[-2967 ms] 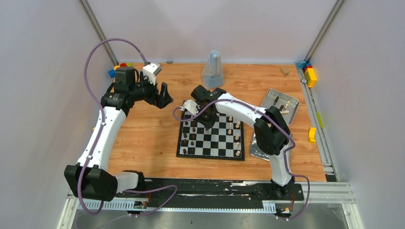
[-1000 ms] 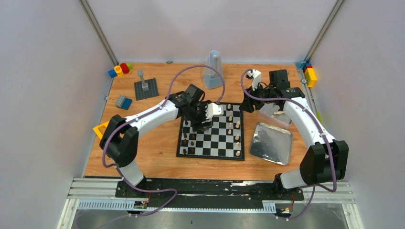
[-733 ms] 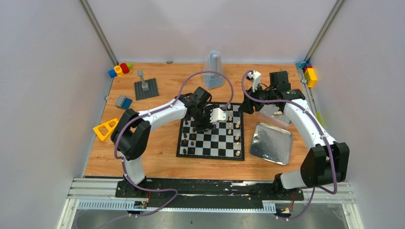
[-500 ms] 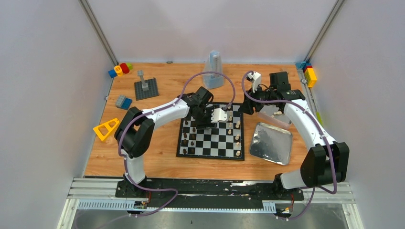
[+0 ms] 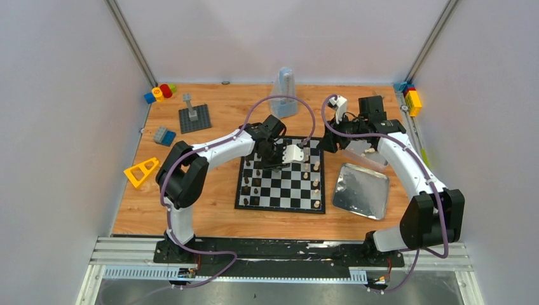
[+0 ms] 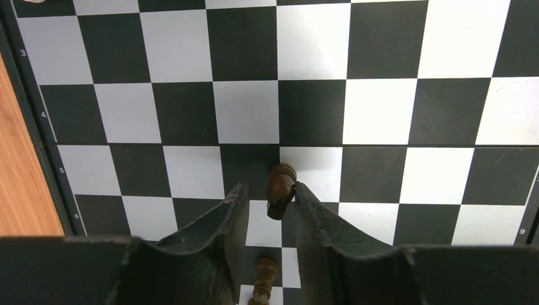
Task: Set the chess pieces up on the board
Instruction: Pick up the chess piece from the chessboard.
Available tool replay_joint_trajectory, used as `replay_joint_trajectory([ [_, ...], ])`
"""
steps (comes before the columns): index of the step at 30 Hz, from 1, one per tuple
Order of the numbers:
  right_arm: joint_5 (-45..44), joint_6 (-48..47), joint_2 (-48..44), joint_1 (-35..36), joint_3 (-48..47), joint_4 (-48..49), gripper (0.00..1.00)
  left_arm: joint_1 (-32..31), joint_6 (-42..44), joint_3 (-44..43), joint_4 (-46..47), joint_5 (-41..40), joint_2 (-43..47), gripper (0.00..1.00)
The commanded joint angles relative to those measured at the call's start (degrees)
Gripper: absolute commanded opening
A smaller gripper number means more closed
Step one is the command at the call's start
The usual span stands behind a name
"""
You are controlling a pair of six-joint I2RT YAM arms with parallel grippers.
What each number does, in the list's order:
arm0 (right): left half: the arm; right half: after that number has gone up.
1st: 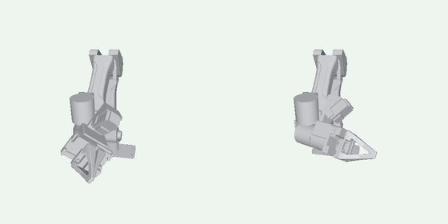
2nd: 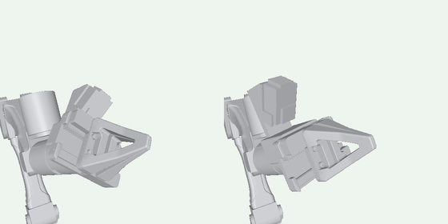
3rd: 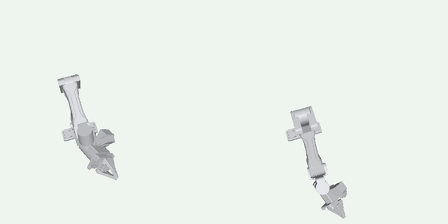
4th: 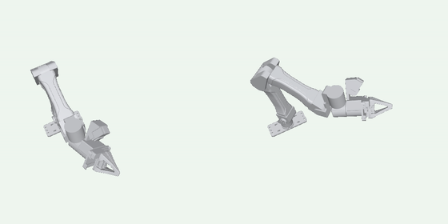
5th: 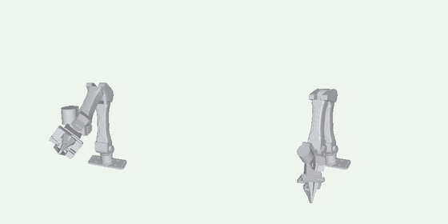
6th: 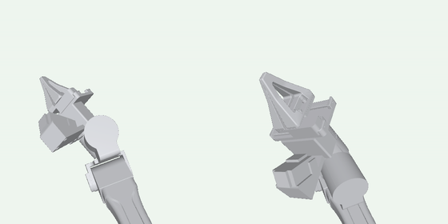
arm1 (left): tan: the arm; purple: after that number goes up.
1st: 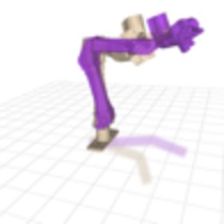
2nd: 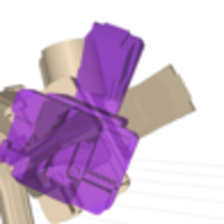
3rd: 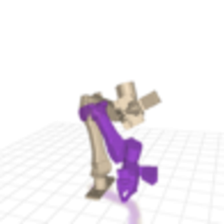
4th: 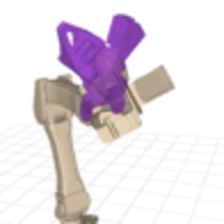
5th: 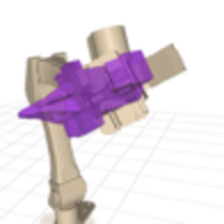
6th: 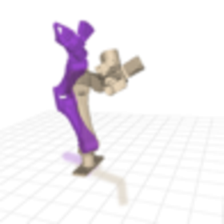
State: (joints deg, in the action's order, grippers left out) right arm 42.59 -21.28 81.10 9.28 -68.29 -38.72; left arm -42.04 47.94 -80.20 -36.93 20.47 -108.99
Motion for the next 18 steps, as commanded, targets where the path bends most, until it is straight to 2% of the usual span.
replay_joint_trajectory([
  [1, 1.9, -0.9, -0.1, -0.3, -0.1, 1.9, 0.45, -0.6, -0.2, -2.5, -1.8, 1.5, -0.5, 0.37],
  [10, 1.7, -1.0, 0.1, -0.3, 0.0, 1.8, 0.45, -0.6, -3.1, -4.1, -4.0, 2.0, 0.4, 0.11],
  [18, 1.6, -0.9, -0.1, -0.3, 0.1, 1.8, 0.45, -0.3, -8.9, -4.2, -2.7, -0.6, 4.4, 0.01],
])
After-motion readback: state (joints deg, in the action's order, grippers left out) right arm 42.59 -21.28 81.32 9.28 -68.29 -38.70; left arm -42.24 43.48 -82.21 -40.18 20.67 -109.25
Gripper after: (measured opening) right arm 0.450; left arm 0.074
